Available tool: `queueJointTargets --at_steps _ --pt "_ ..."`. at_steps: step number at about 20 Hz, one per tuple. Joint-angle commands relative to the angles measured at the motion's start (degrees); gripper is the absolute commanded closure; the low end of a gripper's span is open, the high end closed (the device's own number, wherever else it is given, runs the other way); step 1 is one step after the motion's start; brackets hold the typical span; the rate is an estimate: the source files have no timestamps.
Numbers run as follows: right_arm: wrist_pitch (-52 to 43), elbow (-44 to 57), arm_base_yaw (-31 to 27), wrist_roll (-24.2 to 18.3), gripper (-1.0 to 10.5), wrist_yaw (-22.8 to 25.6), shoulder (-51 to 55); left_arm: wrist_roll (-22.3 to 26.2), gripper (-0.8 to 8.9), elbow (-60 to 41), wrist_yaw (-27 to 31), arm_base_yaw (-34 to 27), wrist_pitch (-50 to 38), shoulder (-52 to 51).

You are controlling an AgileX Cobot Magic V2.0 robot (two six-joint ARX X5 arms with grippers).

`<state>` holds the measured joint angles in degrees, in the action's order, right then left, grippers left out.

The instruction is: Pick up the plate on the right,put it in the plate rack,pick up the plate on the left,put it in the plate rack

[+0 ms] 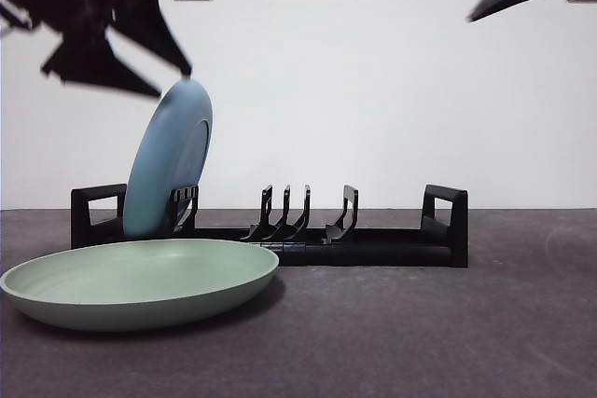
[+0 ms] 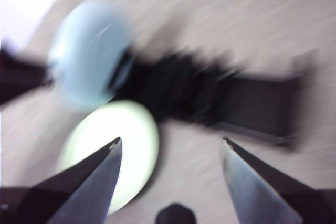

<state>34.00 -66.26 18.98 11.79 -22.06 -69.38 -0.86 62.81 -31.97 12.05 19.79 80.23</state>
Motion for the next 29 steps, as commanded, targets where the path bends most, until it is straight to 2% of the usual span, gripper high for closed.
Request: queueJointTargets --at_steps 1,3,7,12,15,16,18,24,26,29 --pt "-0.09 0.09 2.95 0.17 6.4 -0.52 -2.67 3.06 5.21 -0.07 -0.63 1.42 0.24 -5.16" --pt "-0.09 0.09 5.88 0.17 6.4 -0.50 -5.90 4.20 5.21 -0.07 1.09 2.91 0.48 -10.67" --pt "-1.46 0.09 10.47 0.20 6.4 -0.52 -13.79 8.74 5.21 -0.07 8.44 6.99 2.27 -22.08" --pt "-6.84 0.07 13.55 0.39 6.4 -0.55 -24.76 13.25 5.22 -0.07 16.72 11.37 4.46 -33.14" --pt "-10.38 0.07 14.16 1.46 6.7 -1.07 -30.25 13.44 5.22 -0.07 16.94 12.35 5.70 -36.22" --pt "-11.65 0.07 14.16 1.77 7.1 -2.95 -31.91 13.66 5.22 -0.07 16.96 12.35 6.60 -36.76" --pt "-13.90 0.07 14.19 3.06 7.3 -5.84 -34.45 14.67 5.22 -0.07 16.96 12.35 8.24 -36.94" --pt "-17.25 0.07 14.58 4.57 7.3 -6.19 -38.69 14.67 5.22 -0.07 17.00 12.35 10.34 -36.89" --pt "-18.40 0.07 14.58 5.53 8.0 -6.32 -39.47 14.67 5.22 -0.07 17.09 12.35 10.32 -36.83" --pt "-18.75 0.07 14.99 6.32 8.0 -6.54 -40.46 14.67 5.22 -0.07 18.73 12.35 10.38 -36.63"
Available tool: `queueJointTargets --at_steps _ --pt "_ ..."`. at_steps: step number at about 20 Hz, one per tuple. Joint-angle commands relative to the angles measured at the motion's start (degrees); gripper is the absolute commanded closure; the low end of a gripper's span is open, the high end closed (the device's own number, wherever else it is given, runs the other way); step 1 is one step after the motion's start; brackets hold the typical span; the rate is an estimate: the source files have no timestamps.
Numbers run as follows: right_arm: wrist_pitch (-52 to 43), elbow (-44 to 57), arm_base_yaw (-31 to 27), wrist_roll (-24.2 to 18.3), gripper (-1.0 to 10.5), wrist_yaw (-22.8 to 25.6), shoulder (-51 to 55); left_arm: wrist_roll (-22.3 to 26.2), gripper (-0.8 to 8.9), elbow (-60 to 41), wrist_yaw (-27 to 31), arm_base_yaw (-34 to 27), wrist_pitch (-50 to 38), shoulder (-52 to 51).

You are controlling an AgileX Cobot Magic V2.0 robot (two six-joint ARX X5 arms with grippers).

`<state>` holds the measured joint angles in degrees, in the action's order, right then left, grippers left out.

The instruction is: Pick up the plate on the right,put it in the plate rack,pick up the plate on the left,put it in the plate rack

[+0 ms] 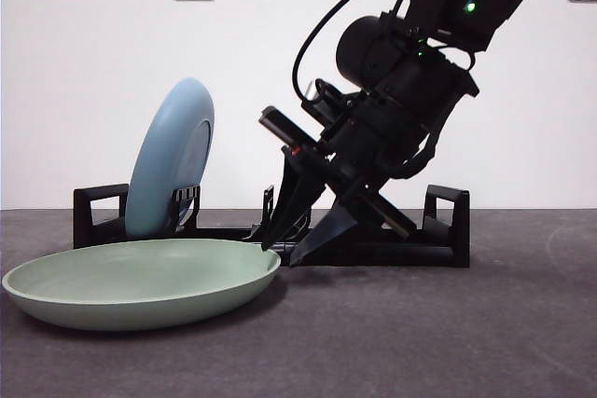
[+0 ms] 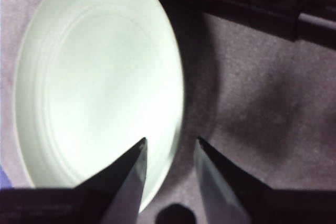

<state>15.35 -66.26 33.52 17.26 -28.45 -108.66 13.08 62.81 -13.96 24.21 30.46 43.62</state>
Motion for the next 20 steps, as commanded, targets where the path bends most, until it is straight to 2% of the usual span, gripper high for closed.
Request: queueJointTargets --at_steps 1,4,6,8,9,12,16,20 --pt "-0.09 0.07 0.70 0.87 8.0 -0.11 -1.27 0.72 5.22 -0.07 0.79 0.20 -0.28 -0.02" --pt "-0.59 0.07 1.57 1.18 8.2 0.09 -1.33 0.70 5.22 -0.07 0.85 0.20 -0.17 0.00" --pt "-0.59 0.07 1.81 1.36 9.1 0.44 -1.33 0.72 5.22 -0.07 0.87 0.20 0.13 0.02" --pt "-0.55 0.07 1.81 1.38 9.2 0.52 -1.40 0.70 5.22 -0.07 0.87 0.20 1.01 0.00" --pt "-0.55 0.07 1.81 1.49 9.6 0.52 -1.40 0.70 5.22 -0.07 0.87 0.20 1.77 0.02" --pt "-0.26 0.07 1.92 2.38 9.6 2.80 -1.40 0.70 5.22 -0.07 0.85 0.20 4.48 0.02" --pt "3.13 0.07 1.97 2.75 9.6 3.17 -0.31 1.73 5.22 -0.07 -0.70 0.55 9.31 0.02" --pt "8.96 0.07 1.79 2.73 9.6 3.37 5.60 3.30 5.31 -0.07 -2.93 5.64 12.79 0.35"
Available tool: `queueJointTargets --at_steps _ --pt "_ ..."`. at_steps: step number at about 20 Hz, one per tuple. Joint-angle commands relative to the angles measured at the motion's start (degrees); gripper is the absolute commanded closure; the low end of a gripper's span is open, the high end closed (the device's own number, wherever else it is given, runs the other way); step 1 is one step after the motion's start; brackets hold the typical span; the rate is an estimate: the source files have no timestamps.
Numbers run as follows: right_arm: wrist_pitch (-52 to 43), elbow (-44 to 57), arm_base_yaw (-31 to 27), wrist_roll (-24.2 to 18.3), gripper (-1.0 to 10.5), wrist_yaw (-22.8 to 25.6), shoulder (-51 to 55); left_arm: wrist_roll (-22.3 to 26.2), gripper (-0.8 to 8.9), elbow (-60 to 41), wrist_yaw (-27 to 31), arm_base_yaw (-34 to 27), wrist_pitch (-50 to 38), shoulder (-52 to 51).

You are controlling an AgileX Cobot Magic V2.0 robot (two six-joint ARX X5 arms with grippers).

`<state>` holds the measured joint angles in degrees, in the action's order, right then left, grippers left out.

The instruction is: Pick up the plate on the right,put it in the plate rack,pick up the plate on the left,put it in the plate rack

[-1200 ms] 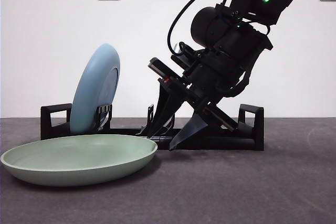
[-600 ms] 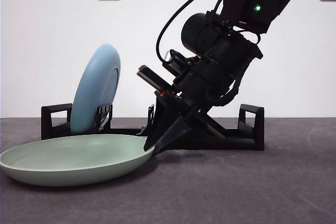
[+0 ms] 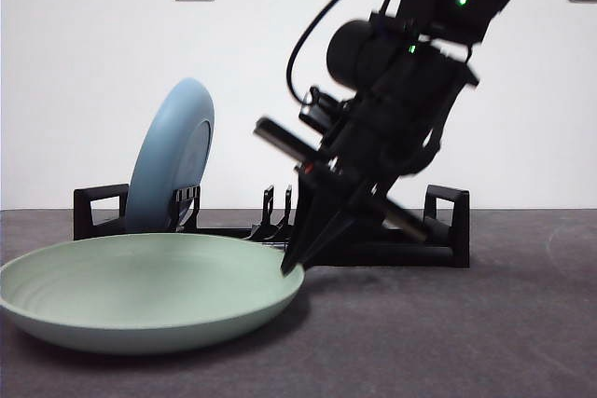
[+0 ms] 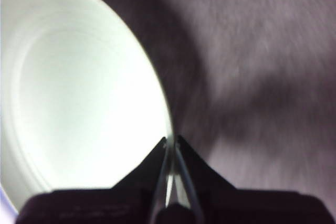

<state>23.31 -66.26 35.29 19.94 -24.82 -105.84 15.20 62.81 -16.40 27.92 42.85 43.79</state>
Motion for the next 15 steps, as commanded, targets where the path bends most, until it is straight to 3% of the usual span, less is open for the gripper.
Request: queueJointTargets --at_steps 1,3,5,15 --pt "2.84 0.07 -0.02 -0.13 9.6 -0.24 5.07 1.27 5.31 -0.07 -0.33 4.20 1.05 0.46" --pt "5.18 0.07 -0.28 -0.83 9.6 -0.11 9.05 2.05 5.31 -0.07 0.24 8.52 1.95 1.38" --pt "6.75 0.07 -1.16 -1.46 9.6 0.04 12.57 3.10 5.31 -0.07 4.39 13.66 2.58 3.08" --pt "14.58 0.02 -6.73 -2.12 9.6 0.72 21.03 9.01 5.33 -0.07 42.16 42.51 6.49 22.21"
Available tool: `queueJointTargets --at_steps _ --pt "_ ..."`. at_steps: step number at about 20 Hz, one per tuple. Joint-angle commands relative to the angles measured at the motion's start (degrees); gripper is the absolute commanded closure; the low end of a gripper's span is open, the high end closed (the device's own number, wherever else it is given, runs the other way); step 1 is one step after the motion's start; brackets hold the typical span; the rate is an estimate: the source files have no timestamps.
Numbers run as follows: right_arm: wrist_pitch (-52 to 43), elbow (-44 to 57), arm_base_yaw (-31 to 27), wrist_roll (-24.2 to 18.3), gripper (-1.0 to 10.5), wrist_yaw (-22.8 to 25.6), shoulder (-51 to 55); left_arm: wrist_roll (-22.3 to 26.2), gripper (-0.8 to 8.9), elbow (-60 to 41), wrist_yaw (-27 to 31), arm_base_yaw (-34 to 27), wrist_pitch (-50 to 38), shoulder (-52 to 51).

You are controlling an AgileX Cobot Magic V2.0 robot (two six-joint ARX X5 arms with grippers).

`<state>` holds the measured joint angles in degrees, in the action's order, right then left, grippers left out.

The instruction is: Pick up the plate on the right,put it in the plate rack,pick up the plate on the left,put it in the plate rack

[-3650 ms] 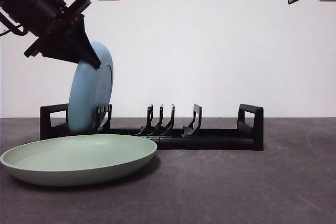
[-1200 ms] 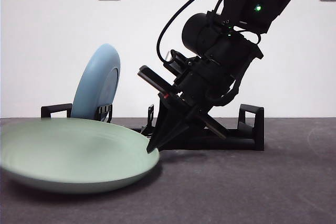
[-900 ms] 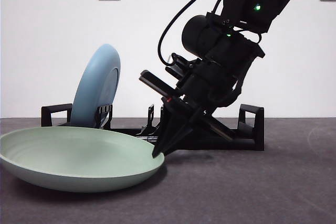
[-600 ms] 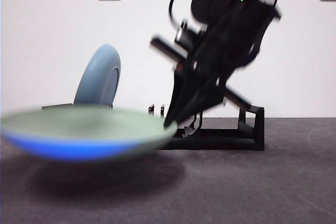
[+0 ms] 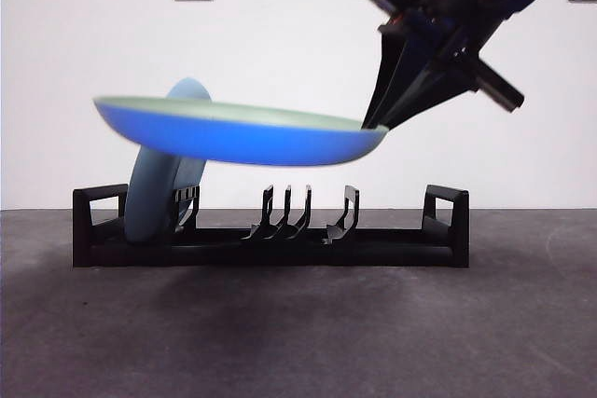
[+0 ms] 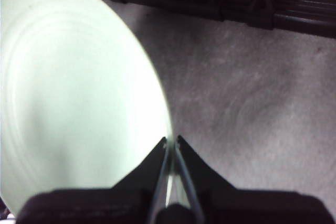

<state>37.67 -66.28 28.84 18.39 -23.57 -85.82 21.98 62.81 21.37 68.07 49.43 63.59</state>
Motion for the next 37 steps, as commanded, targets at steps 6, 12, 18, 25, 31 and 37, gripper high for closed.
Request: queueJointTargets --at_steps 6,12,18,25,31,37 --pt "6.34 -0.04 -2.03 -3.02 9.6 -0.70 6.47 5.42 5.34 -0.07 5.55 4.74 -1.55 10.78" --pt "11.67 -0.09 -4.50 -6.10 9.6 -5.05 9.97 9.07 6.45 -0.07 1.53 4.59 -5.25 12.28" --pt "12.33 -0.31 -4.90 -6.93 9.6 -5.01 12.17 9.75 8.22 -0.07 0.72 4.55 -5.01 12.28" --pt "10.32 -0.35 -6.19 -9.29 7.4 -4.37 14.64 8.72 8.22 -0.07 -0.24 4.55 -9.81 12.28" --pt "-0.55 -0.35 -11.19 -7.65 7.2 5.11 25.38 -2.56 8.23 -0.07 -3.96 -1.09 -22.75 12.28" --pt "-3.37 -0.35 -11.98 -7.54 7.3 20.59 34.60 -19.06 8.23 -0.07 -29.27 -16.66 -40.57 12.57"
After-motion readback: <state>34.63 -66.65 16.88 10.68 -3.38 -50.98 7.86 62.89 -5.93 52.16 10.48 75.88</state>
